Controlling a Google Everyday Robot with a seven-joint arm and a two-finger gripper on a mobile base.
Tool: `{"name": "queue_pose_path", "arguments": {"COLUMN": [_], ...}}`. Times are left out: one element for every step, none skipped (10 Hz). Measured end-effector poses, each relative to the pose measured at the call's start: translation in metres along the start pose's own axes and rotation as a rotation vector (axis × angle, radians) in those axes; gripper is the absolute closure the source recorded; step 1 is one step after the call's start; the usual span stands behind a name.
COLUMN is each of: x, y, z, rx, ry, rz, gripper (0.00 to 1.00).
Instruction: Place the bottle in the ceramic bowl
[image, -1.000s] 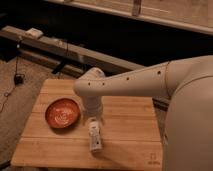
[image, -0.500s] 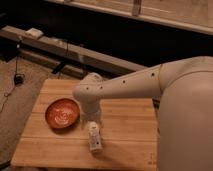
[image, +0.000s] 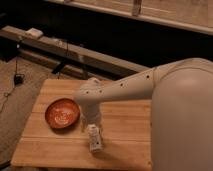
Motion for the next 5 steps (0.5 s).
{"name": "queue_pose_path", "arguments": {"x": [0.0,0.0,-0.001,-0.002,-0.003], "y": [0.0,-0.001,-0.002,-0.003,-0.005], "z": [0.006,0.011,0.016,0.019,0.023], "rx": [-0.002,-0.004,-0.005,-0.006,-0.008], "ry": [0.007,0.013,0.019,0.023,0.029], "rz": [0.0,0.001,-0.001,-0.001,-0.002], "gripper": [0.35,0.35,0.35,0.35,0.35]}}
